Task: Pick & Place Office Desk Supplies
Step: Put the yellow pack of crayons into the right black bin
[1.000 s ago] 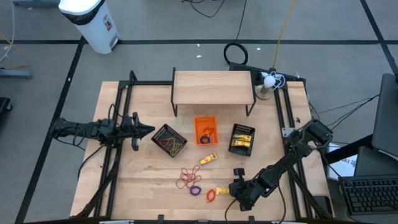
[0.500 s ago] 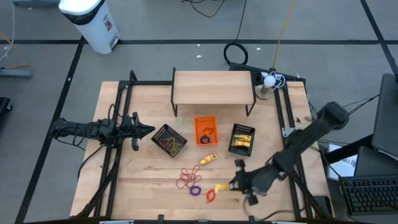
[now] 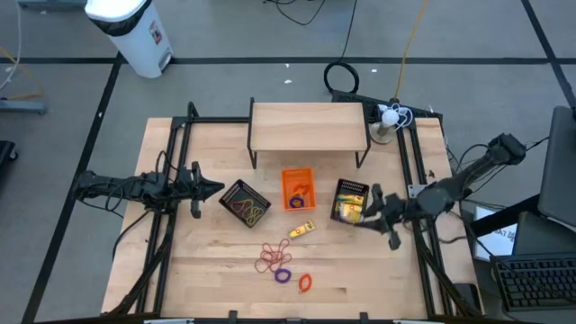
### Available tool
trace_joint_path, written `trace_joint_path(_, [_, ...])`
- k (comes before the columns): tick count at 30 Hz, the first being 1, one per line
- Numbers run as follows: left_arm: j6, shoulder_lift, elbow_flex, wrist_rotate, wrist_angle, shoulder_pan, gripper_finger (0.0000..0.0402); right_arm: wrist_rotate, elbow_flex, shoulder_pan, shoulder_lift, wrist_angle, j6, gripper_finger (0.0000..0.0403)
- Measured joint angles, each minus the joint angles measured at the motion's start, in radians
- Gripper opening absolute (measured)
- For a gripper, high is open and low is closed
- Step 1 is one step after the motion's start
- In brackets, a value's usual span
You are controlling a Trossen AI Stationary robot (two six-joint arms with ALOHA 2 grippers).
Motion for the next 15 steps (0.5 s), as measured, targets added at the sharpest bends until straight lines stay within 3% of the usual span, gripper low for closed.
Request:
trace_joint_path(7, [-0.003, 0.0, 0.0, 0.0, 0.0, 0.0, 0.0021, -0.007, -0.096, -0.053, -0.278, 0.003, -0.069, 0.0064])
trace_joint_path(15, [-0.003, 0.0, 0.0, -0.008, 0.0, 0.0, 0.0021, 0.005, -0.169, -0.053, -0.474, -0.012, -0.14, 0.0067])
